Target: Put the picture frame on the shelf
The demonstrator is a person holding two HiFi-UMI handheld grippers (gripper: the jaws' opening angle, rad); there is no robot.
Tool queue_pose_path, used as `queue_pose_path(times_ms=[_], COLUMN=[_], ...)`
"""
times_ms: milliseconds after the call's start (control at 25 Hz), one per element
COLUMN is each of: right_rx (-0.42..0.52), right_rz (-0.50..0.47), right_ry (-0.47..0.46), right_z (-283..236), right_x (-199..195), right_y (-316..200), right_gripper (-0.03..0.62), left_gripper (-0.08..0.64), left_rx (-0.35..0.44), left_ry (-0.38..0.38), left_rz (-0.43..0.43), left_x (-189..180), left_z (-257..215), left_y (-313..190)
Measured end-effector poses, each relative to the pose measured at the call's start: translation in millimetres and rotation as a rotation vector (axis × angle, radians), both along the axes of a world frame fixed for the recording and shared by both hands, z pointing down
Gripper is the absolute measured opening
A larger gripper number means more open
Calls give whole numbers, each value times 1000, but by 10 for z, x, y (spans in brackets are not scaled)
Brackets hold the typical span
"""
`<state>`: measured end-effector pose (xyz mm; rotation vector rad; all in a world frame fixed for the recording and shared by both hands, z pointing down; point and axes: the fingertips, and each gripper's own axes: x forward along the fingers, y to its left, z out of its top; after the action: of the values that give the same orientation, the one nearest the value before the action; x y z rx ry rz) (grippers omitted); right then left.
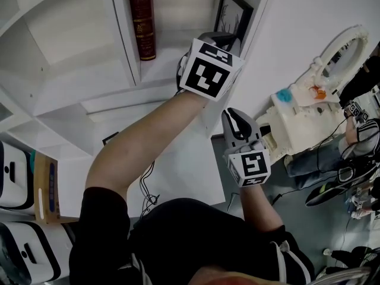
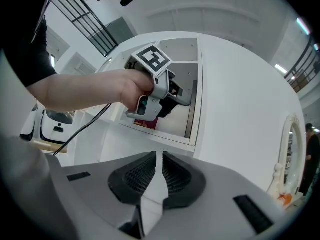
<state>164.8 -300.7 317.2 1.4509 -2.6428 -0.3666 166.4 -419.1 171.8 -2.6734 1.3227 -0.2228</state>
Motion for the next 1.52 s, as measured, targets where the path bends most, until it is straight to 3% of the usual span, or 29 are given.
queue_pose_path(times_ms=[280, 480, 640, 800, 1040, 1160, 1520], right_rx=[3, -21, -51, -97, -156, -227, -381], right_rz=[-30, -99, -208, -339, -458, -530, -564], right_ry=[-12, -24, -32, -43, -44, -102, -256], right_z=[-9, 58, 141, 292, 491, 623, 899], right_x=[-61, -161, -367, -618, -898, -1021, -1286], right_y=[49, 145, 277, 460, 678, 890, 1232], right_gripper=[52, 52, 52, 52, 52, 52, 35], left_gripper=[8, 8, 8, 8, 8, 8, 8], left_rx=[58, 66, 57, 1, -143, -182, -204], left_ry=[-15, 39, 90, 125, 189, 208, 107], left_rz=[-19, -6, -17, -91, -200, -237, -291], left_x=[-68, -247, -486, -871, -1400, -1594, -2044], left_z=[-46, -67, 38, 366, 1041, 1359, 1992], left_y=[65, 429, 825, 1166, 1538, 1776, 2585])
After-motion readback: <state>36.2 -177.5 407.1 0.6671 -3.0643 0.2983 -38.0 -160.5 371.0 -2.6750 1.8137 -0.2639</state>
